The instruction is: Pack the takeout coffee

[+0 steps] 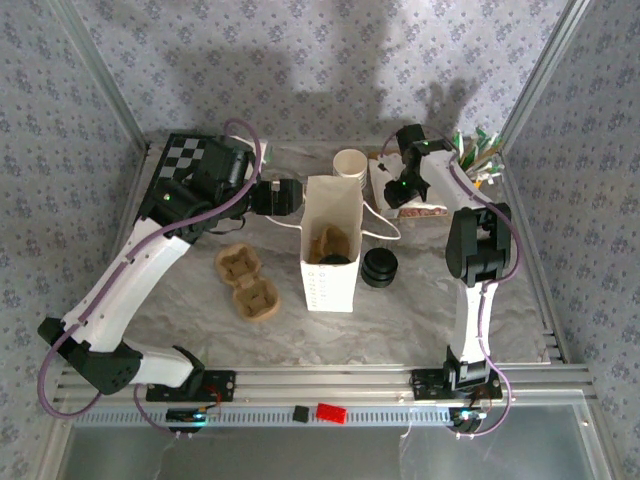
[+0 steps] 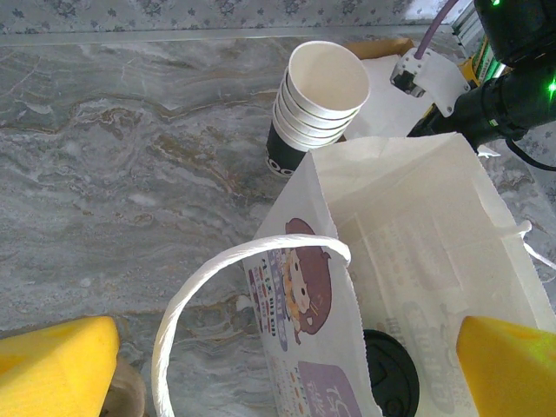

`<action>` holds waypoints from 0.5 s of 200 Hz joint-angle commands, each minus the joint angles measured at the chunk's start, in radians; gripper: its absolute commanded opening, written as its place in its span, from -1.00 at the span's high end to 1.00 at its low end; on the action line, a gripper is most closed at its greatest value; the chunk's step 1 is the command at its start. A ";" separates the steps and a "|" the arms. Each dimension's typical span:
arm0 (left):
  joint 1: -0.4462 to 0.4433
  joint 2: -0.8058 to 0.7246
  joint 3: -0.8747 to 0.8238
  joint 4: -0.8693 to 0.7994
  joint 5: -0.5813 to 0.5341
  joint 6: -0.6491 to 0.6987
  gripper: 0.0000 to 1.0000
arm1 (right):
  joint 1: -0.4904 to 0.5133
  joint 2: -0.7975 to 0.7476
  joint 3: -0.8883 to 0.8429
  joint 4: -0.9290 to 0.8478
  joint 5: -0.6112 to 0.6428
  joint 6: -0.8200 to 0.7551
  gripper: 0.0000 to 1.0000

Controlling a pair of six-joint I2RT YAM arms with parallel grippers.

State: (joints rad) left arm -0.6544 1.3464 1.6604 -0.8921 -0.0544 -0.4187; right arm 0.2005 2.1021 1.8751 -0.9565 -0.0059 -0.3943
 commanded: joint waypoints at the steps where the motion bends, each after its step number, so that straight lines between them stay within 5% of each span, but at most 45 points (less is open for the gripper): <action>1: 0.009 -0.014 0.033 -0.012 -0.014 0.012 -0.99 | -0.008 0.028 0.046 -0.040 -0.007 -0.011 0.18; 77: 0.011 -0.014 0.037 -0.013 -0.012 0.012 -0.99 | -0.012 0.042 0.104 -0.065 0.016 0.003 1.00; 100: 0.012 -0.015 0.038 -0.013 -0.015 0.014 -0.99 | -0.012 0.034 0.130 -0.074 0.019 0.012 1.00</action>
State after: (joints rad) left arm -0.6479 1.3464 1.6604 -0.8955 -0.0544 -0.4187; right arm 0.1947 2.1296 1.9491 -0.9859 0.0078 -0.3859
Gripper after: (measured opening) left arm 0.994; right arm 0.055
